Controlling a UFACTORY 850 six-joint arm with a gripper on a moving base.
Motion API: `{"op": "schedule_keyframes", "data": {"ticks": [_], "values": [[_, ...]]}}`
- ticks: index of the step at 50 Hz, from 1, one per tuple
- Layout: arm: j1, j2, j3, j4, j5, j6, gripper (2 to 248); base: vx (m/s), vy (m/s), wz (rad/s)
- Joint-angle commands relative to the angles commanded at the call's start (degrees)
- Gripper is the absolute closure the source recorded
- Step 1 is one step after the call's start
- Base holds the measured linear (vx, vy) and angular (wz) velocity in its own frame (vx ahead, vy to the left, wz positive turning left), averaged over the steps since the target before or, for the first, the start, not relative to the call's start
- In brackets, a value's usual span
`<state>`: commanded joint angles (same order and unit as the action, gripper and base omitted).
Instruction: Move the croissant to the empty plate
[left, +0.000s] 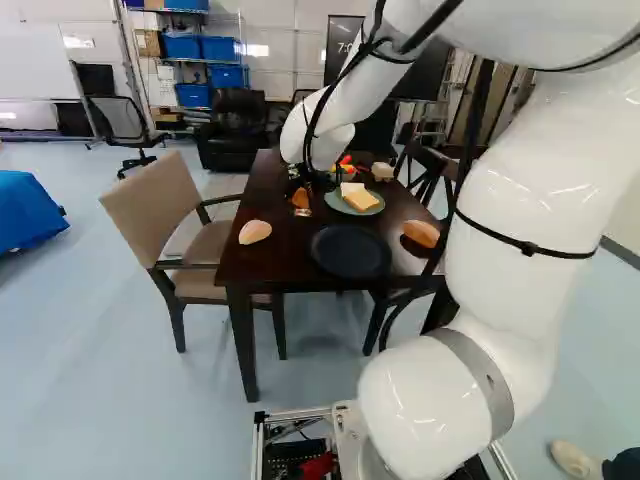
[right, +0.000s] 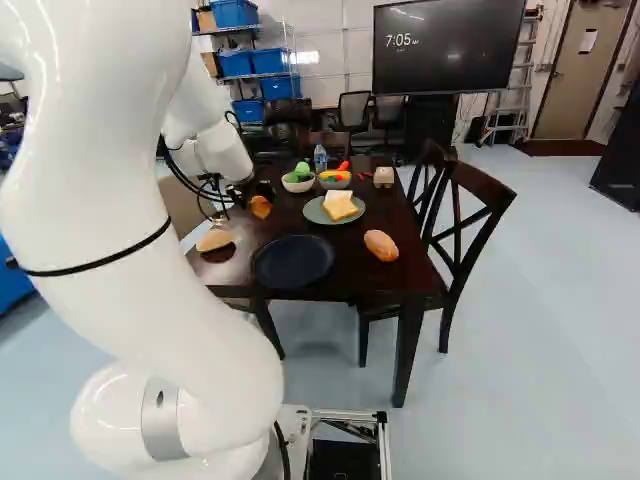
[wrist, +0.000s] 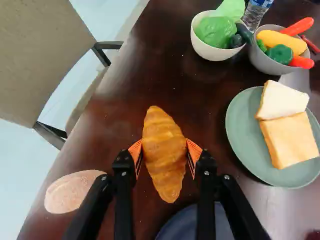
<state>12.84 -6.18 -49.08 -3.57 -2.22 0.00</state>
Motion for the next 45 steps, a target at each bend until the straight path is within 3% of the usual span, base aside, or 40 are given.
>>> {"op": "schedule_keyframes", "data": {"ticks": [45], "values": [[-5.04,9.29,2.94,0.0,-7.81,0.0,119,0.0,0.0,0.0]]}}
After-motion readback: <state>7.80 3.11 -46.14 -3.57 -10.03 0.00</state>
